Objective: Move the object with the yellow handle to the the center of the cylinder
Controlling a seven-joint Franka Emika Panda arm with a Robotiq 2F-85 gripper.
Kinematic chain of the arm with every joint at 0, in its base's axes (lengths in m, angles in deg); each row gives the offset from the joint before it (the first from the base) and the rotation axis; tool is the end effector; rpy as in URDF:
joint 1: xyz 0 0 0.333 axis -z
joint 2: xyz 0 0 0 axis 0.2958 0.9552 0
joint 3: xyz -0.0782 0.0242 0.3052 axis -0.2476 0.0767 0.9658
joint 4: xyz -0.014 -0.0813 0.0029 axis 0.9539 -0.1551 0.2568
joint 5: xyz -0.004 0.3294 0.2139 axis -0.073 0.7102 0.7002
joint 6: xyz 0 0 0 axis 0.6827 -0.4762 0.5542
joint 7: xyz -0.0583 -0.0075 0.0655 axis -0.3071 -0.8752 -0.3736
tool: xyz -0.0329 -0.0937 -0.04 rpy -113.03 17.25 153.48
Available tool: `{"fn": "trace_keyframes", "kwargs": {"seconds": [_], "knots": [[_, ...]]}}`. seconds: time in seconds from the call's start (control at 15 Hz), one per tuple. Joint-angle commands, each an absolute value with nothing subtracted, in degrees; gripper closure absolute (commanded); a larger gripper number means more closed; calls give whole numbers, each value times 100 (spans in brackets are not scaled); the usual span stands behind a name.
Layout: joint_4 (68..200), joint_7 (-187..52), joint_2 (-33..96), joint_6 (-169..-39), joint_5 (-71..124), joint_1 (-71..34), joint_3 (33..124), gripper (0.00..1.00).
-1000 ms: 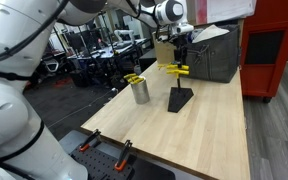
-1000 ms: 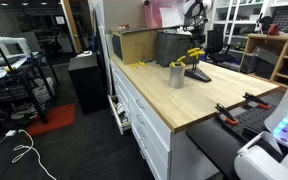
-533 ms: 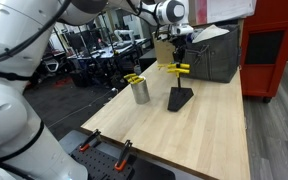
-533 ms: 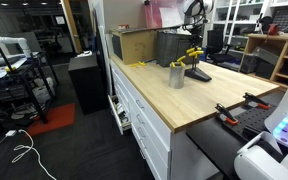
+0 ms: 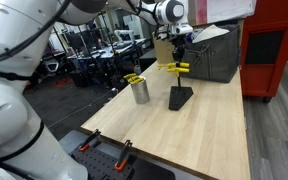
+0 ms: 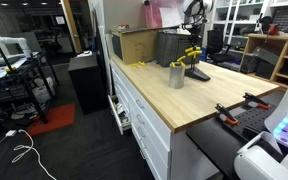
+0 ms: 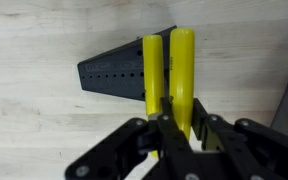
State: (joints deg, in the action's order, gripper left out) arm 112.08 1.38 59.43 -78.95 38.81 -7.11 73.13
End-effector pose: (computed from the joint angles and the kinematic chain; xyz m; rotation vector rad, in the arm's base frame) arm 0.7123 -0.2050 0.3032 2.1400 -2.2810 -0.1416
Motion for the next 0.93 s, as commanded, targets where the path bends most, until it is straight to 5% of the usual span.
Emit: {"fn": "trace_keyframes", "kwargs": {"seconds": [0.0,0.87], "knots": [[11765,-49,5363,-8236,3862,-789,7272,94],[13083,-664,3851,-8783,3596,-964,7269,94]]}}
